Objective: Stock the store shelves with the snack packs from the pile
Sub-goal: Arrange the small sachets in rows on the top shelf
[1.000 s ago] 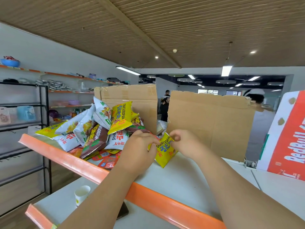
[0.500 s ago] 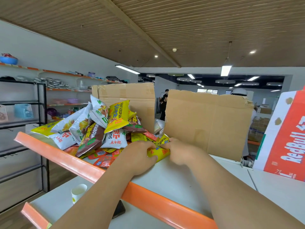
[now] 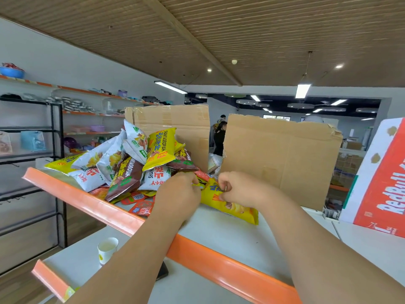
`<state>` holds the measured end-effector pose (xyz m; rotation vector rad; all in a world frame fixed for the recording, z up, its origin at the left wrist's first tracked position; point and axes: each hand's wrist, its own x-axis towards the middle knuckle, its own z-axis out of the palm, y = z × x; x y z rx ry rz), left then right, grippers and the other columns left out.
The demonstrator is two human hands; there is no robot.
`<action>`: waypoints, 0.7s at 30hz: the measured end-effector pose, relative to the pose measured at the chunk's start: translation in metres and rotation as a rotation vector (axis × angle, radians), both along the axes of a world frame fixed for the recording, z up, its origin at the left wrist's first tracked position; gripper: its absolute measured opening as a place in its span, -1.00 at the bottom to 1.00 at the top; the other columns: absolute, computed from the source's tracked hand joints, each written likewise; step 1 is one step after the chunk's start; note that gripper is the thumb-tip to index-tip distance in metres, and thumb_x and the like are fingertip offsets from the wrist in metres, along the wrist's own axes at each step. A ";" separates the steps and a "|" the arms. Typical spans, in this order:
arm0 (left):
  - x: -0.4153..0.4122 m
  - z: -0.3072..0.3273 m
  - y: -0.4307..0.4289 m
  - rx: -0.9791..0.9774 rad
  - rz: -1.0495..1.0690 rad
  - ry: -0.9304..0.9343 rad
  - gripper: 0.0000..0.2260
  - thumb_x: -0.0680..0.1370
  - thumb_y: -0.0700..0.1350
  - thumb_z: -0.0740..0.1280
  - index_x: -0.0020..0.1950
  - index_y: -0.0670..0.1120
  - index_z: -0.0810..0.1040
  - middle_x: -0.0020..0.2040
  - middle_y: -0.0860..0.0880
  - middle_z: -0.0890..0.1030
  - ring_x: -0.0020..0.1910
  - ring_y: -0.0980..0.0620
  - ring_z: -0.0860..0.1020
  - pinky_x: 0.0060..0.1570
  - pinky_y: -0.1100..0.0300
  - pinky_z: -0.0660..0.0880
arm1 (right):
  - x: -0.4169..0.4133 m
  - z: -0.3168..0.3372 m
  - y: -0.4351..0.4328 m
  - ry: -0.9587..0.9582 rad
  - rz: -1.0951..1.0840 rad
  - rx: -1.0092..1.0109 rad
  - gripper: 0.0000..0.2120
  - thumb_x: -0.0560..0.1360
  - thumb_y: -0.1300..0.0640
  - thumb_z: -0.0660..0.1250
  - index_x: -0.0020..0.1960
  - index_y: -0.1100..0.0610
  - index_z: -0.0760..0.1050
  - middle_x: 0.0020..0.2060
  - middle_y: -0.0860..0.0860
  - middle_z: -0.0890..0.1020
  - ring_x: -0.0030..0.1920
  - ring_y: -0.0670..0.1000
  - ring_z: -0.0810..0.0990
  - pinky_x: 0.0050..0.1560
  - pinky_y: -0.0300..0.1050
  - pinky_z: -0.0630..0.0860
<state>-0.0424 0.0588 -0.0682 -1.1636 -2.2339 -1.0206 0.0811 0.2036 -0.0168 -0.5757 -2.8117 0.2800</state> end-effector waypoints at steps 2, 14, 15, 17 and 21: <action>-0.001 0.000 -0.002 -0.082 0.123 -0.044 -0.82 0.54 -0.03 0.25 0.07 0.02 0.60 0.07 -0.04 0.63 0.05 -0.12 0.57 0.00 0.05 0.52 | 0.000 -0.006 0.004 -0.104 -0.032 -0.013 -0.68 0.44 -0.06 0.49 0.12 -0.09 0.46 -0.06 -0.05 0.60 -0.10 0.02 0.61 -0.09 -0.07 0.54; -0.009 0.032 -0.046 -0.745 -0.057 -0.041 -0.73 0.52 0.13 0.30 -0.08 -0.06 0.63 -0.10 -0.02 0.62 -0.06 -0.06 0.56 -0.01 0.04 0.56 | 0.002 -0.011 0.006 -0.258 -0.002 -0.028 -0.25 0.44 -0.03 0.52 0.52 -0.23 0.26 0.40 -0.08 0.44 0.31 0.04 0.46 0.24 -0.12 0.45; -0.013 0.037 -0.055 -0.842 -0.067 -0.037 -0.69 0.50 0.18 0.32 -0.06 -0.06 0.63 -0.07 -0.02 0.61 -0.04 -0.05 0.56 0.03 0.03 0.55 | 0.002 -0.010 0.005 -0.253 0.008 -0.037 -0.27 0.42 -0.01 0.53 0.49 -0.24 0.29 0.39 -0.09 0.44 0.29 0.04 0.46 0.24 -0.09 0.47; -0.018 0.043 -0.068 -0.913 -0.064 -0.049 -0.65 0.47 0.23 0.36 0.11 0.05 0.65 0.12 0.06 0.61 0.12 0.00 0.56 0.15 0.06 0.53 | 0.002 -0.009 0.003 -0.251 0.021 -0.040 -0.29 0.40 -0.01 0.54 0.45 -0.27 0.30 0.38 -0.11 0.43 0.27 0.03 0.46 0.26 -0.04 0.48; -0.026 0.043 -0.081 -0.867 -0.124 -0.060 -0.51 0.45 0.24 0.45 0.37 0.18 0.55 0.30 0.18 0.54 0.26 0.08 0.51 0.23 0.15 0.47 | 0.002 -0.009 0.000 -0.259 0.024 -0.039 -0.26 0.41 -0.01 0.53 0.48 -0.28 0.26 0.45 -0.12 0.36 0.33 0.03 0.42 0.29 -0.04 0.45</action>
